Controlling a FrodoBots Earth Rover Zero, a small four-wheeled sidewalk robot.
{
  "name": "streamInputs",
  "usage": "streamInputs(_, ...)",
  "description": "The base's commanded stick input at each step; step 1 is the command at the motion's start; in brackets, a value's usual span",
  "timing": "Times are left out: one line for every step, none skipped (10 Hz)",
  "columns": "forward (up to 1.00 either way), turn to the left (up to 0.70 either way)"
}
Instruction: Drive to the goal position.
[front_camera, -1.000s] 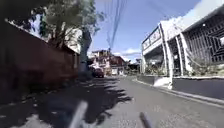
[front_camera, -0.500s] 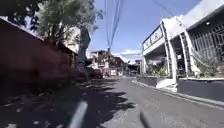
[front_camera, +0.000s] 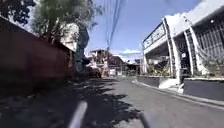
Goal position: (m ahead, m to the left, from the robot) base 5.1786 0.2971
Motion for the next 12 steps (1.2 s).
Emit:
streamInputs(0.7,0.0)
streamInputs(0.7,0.0)
streamInputs(0.7,0.0)
streamInputs(0.7,0.0)
streamInputs(0.7,0.0)
streamInputs(0.7,0.0)
streamInputs(0.7,0.0)
streamInputs(0.7,0.0)
streamInputs(0.77,0.0)
streamInputs(0.85,0.0)
streamInputs(0.87,0.0)
streamInputs(0.99,0.0)
